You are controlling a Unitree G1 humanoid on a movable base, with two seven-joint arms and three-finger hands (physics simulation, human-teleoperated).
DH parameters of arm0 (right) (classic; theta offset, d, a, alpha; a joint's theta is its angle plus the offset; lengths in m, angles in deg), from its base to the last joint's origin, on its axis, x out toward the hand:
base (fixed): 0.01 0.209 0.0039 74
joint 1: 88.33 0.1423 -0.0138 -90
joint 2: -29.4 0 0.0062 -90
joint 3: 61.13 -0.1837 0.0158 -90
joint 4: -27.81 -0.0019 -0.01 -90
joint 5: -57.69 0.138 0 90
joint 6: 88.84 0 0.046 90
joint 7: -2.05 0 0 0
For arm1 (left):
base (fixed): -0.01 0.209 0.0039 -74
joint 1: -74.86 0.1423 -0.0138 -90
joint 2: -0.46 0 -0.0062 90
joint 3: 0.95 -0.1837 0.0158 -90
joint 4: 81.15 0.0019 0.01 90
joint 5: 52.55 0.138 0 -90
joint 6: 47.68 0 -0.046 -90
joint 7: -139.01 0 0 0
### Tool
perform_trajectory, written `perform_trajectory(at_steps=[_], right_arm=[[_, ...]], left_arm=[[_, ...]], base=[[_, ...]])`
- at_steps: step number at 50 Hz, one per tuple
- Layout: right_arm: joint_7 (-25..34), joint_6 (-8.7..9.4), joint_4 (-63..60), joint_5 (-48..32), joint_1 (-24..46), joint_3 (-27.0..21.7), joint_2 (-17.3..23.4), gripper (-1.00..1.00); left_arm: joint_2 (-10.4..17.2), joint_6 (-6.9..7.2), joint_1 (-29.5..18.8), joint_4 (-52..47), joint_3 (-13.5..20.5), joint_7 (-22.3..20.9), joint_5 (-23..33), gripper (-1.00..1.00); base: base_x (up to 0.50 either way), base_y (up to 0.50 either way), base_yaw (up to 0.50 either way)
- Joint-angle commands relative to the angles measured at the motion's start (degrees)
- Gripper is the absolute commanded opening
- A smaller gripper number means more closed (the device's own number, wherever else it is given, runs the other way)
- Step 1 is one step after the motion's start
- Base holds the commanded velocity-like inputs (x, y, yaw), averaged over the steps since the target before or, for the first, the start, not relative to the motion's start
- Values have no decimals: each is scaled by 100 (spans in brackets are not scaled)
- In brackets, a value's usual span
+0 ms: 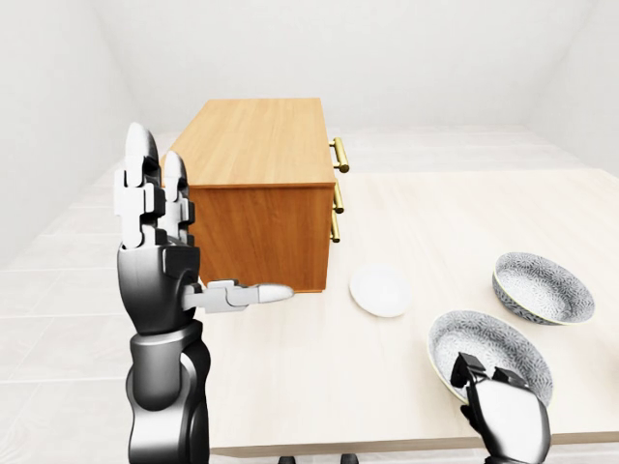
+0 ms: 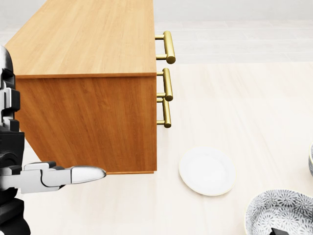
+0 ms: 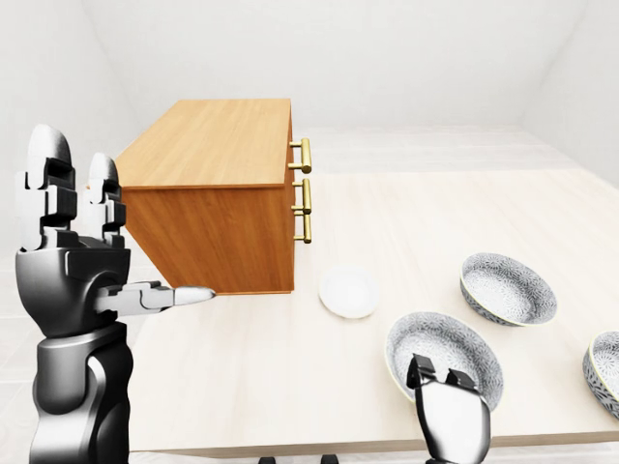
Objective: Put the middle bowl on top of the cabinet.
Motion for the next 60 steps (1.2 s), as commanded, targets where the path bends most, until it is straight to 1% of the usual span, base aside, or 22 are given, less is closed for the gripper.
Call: perform_trajectory(at_steps=[1, 8, 18, 23, 33, 38, 47, 54, 60], right_arm=[[257, -23, -540, 70, -251, -189, -233, -100], [640, -23, -1249, 50, -409, -330, -432, -100], [871, -23, -1645, -54, -432, -549, -726, -100], [951, -23, -1824, 26, -462, -723, -848, -100], [1151, -23, -2335, -19, -551, -1029, -1250, -100], [1401, -23, -2655, 152, -629, -1159, -1475, -100], [1730, -23, -2920, 178, -455, -1471, -1761, -100], [2122, -23, -3523, 263, -446, -1619, -2061, -100], [2409, -23, -3831, 256, -277, -1780, -2062, -100]], left_arm=[[92, 0, 32, 50, -131, 36, 58, 100], [69, 0, 21, 37, -127, -1, 101, 100], [47, 0, 16, 62, -93, -37, 109, 100], [50, 0, 26, 75, -122, -40, 137, 100], [50, 0, 26, 70, -145, -51, 193, 100], [38, 0, 34, 66, -140, -61, 197, 100], [42, 0, 36, 65, -143, -76, 206, 100], [39, 0, 31, 78, -129, -80, 211, 100], [34, 0, 30, 75, -117, -85, 202, 100]], base=[[0, 0, 0], [0, 0, 0], [0, 0, 0], [0, 0, 0], [0, 0, 0], [0, 0, 0], [0, 0, 0], [0, 0, 0], [0, 0, 0]])
